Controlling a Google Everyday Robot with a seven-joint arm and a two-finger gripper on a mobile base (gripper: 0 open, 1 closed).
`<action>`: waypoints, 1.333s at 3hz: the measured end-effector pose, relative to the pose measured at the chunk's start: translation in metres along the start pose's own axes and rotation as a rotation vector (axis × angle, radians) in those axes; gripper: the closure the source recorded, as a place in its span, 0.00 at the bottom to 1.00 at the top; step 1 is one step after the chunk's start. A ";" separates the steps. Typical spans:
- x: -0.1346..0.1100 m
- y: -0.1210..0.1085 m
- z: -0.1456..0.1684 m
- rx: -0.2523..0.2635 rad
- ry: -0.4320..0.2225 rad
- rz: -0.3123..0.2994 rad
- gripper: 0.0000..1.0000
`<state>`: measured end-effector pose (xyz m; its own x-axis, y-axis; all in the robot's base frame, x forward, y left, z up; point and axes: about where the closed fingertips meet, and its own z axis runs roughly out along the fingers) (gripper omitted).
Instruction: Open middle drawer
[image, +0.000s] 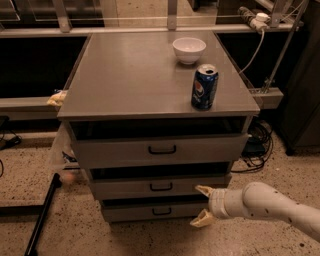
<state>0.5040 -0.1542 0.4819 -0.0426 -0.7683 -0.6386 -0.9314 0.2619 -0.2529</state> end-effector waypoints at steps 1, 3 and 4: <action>0.003 -0.007 0.015 -0.006 -0.027 -0.003 0.01; 0.000 -0.024 0.047 -0.034 -0.059 -0.036 0.00; -0.003 -0.034 0.059 -0.044 -0.067 -0.059 0.00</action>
Offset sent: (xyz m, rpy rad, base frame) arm 0.0448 0.0201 -0.0305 0.0469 -0.0117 0.0652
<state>0.5567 -0.1259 0.4495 0.0359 -0.7408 -0.6708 -0.9465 0.1902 -0.2608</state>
